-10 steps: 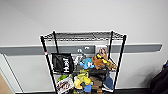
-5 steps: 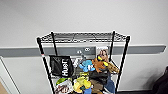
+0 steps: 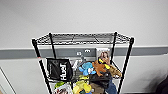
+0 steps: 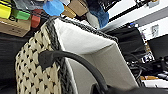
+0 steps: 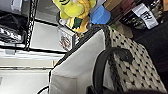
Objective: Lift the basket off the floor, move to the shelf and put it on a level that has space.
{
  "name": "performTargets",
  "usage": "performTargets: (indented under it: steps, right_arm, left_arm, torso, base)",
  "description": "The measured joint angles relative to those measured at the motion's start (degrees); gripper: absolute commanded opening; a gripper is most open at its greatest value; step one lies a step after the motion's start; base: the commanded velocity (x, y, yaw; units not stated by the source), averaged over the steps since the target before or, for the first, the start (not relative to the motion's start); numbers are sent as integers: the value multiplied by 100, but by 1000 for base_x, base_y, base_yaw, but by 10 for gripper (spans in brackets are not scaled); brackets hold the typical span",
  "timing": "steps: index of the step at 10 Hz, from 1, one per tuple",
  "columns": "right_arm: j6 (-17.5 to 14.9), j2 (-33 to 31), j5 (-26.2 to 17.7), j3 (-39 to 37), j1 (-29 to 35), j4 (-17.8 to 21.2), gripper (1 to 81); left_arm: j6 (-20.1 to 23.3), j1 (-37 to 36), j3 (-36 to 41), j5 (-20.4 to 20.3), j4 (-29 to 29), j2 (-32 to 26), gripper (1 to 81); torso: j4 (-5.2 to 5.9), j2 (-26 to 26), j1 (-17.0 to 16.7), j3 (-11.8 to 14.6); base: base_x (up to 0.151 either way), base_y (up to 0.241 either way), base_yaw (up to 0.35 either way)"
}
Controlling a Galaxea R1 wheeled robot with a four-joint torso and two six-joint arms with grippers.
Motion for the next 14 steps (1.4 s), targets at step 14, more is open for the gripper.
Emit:
performTargets:
  steps: [14]
  right_arm:
    - [-2, -41, 11, 98, 0, -2, 10]
  left_arm:
    - [0, -27, 2, 6, 0, -5, 10]
  torso:
    - [0, 0, 0, 0]
  base:
    - [64, 0, 0]
